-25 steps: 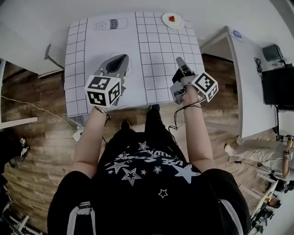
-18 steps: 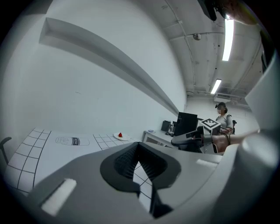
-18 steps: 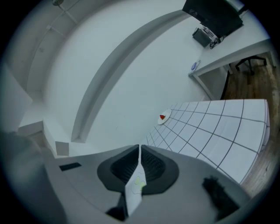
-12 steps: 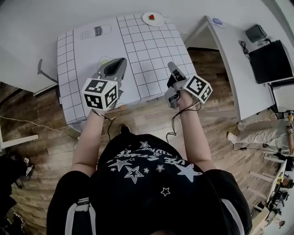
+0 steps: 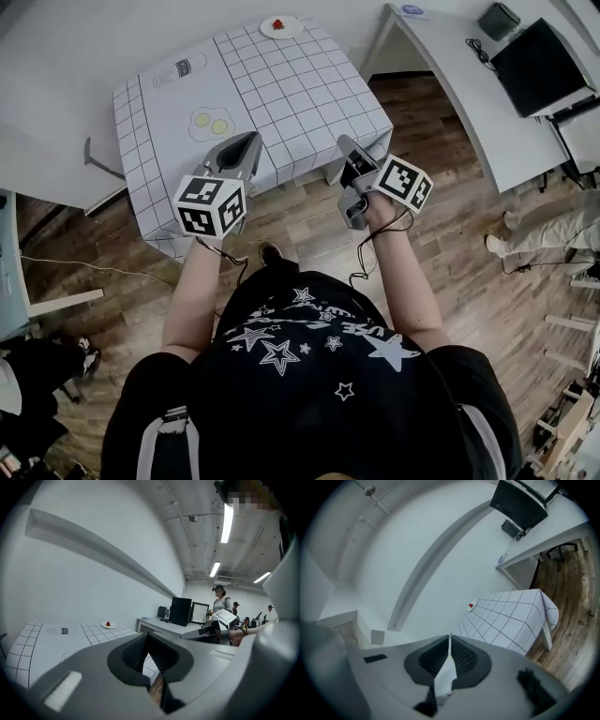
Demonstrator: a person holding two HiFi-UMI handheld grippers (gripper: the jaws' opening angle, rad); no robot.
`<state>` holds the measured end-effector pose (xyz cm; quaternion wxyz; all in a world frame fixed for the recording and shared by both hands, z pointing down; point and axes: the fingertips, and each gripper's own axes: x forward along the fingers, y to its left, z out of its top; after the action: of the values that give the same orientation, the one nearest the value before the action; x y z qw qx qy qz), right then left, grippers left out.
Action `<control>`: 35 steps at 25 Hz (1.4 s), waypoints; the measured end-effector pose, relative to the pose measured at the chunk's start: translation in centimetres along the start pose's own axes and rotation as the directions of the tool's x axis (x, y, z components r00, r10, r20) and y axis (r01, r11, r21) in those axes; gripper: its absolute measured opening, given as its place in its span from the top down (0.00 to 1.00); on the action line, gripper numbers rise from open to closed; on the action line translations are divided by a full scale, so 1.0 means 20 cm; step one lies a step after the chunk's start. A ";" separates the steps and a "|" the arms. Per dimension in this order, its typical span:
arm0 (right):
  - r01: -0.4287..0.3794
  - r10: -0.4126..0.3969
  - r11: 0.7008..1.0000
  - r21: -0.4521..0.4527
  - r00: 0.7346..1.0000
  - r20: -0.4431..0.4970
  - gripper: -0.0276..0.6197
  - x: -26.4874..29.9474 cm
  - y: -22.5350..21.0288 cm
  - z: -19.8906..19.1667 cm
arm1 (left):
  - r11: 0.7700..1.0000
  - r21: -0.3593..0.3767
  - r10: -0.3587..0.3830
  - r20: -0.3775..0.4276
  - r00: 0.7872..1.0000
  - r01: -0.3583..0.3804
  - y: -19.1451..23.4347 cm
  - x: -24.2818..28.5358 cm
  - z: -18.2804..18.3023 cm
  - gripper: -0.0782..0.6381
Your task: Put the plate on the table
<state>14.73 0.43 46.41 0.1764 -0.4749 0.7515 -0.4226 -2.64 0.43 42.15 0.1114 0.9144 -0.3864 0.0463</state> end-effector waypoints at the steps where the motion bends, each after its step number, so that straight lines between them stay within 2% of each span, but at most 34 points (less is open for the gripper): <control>1: -0.007 0.007 1.000 0.001 1.000 0.002 0.92 -0.03 0.01 -0.02 | 1.000 -0.001 0.001 -0.001 1.000 -0.001 -0.02 -0.03 -0.01 0.88; 5: -0.031 0.031 1.000 0.005 0.999 -0.009 0.92 -0.11 0.07 -0.09 | 1.000 -0.022 0.014 -0.004 1.000 -0.014 -0.08 -0.11 -0.02 0.88; 11: -0.059 0.056 0.997 -0.042 0.996 -0.068 0.92 -0.21 0.17 -0.23 | 1.000 0.010 0.029 0.015 0.999 -0.029 -0.23 -0.24 0.02 0.88; 15: -0.084 0.081 0.996 -0.030 0.992 -0.101 0.92 -0.29 0.21 -0.39 | 0.998 -0.029 0.051 -0.022 0.998 -0.051 -0.32 -0.38 -0.11 0.88; 18: -0.096 0.087 0.994 -0.060 0.987 -0.135 0.92 -0.33 0.23 -0.49 | 0.998 -0.039 0.051 -0.064 0.997 -0.054 -0.35 -0.44 -0.21 0.88; 23: -0.093 0.075 0.988 -0.122 0.987 -0.146 0.92 -0.36 0.30 -0.60 | 0.999 -0.034 0.018 -0.060 0.998 -0.020 -0.38 -0.48 -0.23 0.88; 27: -0.082 0.052 0.975 -0.209 0.988 -0.145 0.92 -0.31 0.42 -0.66 | 1.000 -0.011 0.016 -0.027 0.999 -0.017 -0.31 -0.59 -0.20 0.88; 31: -0.069 0.026 0.943 -0.325 0.990 -0.138 0.92 -0.24 0.60 -0.75 | 0.999 -0.041 0.033 -0.030 0.999 -0.034 -0.12 -0.78 -0.22 0.88; 35: -0.024 -0.015 0.930 -0.366 0.995 -0.103 0.92 -0.19 0.73 -0.85 | 0.996 -0.058 0.059 -0.028 0.998 -0.061 0.07 -0.98 -0.24 0.88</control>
<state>-3.03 14.56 44.08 0.0461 -0.4751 0.8263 -0.2989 -17.26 14.37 43.68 0.1418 0.8980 -0.4134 0.0505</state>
